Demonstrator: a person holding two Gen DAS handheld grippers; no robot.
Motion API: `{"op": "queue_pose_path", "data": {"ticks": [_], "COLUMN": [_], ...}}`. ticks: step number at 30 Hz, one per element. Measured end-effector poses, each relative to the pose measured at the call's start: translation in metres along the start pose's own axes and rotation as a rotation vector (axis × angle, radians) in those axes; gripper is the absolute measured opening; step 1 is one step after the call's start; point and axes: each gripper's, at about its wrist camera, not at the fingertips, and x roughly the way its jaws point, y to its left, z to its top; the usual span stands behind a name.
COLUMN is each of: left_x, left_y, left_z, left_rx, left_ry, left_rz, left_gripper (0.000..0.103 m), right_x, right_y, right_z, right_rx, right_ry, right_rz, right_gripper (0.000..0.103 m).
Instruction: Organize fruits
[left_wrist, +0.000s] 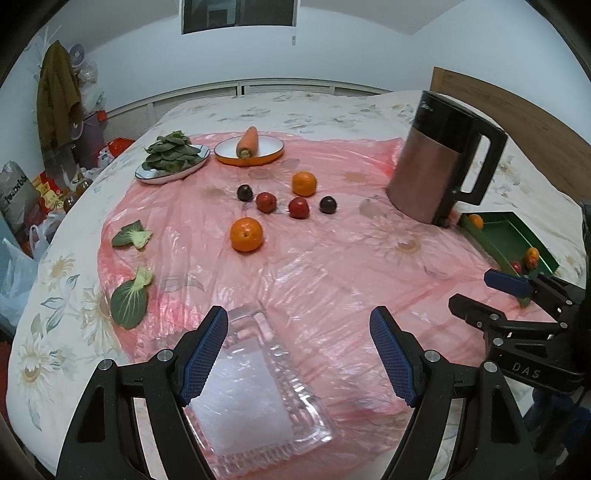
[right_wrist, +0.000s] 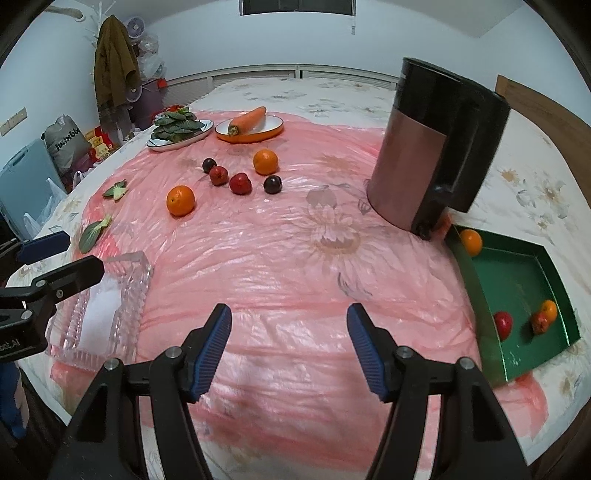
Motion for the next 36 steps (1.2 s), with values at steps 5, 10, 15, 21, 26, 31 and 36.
{"op": "queue_pose_path", "data": {"ticks": [5,10,15,21,26,31,36], "left_x": [0.01,0.024,0.043,0.073,0.104,0.132,0.154], "left_y": [0.016,0.039,0.056,0.068,0.067,0.069,0.071], "left_z": [0.004,0.011,0.019,0.037,0.057,0.07,0.072], "left_rx": [-0.016,-0.042,-0.052,-0.073,-0.059,-0.067,-0.075], "left_ry": [0.003,0.014,0.037,0.069,0.093,0.11,0.134], "left_rz": [0.023,0.05,0.057,0.012,-0.004,0.005,0.016], "left_gripper": [0.074,0.074,0.074,0.074,0.074,0.074,0.073], "right_x": [0.013,0.027,0.044,0.07,0.104,0.14,0.174], "right_y": [0.004,0.006,0.007,0.006,0.005,0.004,0.006], "right_z": [0.01,0.023,0.039,0.066,0.09,0.114,0.131], "right_rx": [-0.007,-0.017,-0.028,-0.044,-0.042,-0.045,-0.041], "right_ry": [-0.001,-0.007,-0.012,-0.02,-0.014,-0.004,0.011], "right_rz": [0.015,0.036,0.057,0.089,0.103,0.1,0.099], "right_gripper": [0.102,0.102,0.102,0.102,0.083,0.077,0.07]}}
